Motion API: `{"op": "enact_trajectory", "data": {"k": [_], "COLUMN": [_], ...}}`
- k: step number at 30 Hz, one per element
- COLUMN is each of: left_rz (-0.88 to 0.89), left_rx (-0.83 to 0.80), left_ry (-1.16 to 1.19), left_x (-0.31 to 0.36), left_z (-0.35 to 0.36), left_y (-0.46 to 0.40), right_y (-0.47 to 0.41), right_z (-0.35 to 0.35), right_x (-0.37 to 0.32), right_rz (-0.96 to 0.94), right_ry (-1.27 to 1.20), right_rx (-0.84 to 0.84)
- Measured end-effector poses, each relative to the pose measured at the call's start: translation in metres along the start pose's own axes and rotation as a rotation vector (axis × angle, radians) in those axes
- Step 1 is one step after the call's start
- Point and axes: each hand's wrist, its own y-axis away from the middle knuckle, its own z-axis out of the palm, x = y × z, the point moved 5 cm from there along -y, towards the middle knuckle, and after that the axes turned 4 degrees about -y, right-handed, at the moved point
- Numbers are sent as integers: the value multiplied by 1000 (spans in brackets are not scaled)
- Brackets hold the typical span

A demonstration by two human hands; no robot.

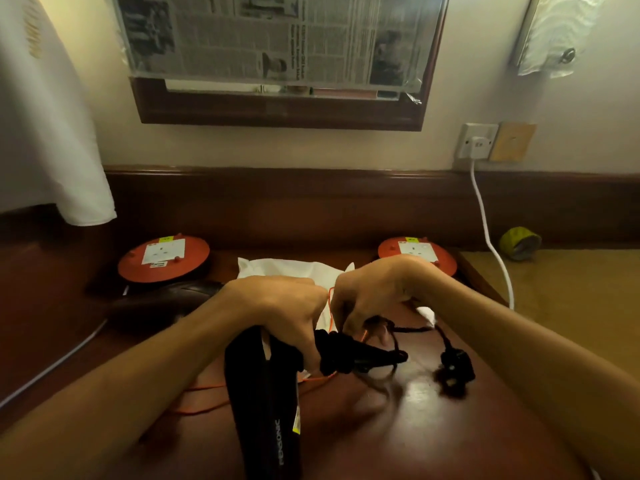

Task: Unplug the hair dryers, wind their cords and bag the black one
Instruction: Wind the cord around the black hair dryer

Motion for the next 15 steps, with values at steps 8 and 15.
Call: {"op": "enact_trajectory", "data": {"k": [8,15], "left_rz": [-74,-59], "left_rx": [175,384], "left_ry": [-42,320], "left_x": [-29,-76], "left_z": [-15,-36], "left_y": [6,25], "right_y": [33,27], "right_z": [13,76], "right_x": [-10,-2], "right_rz": [-91,-324], "right_ry": [-702,-792], "right_rx": [415,530]}}
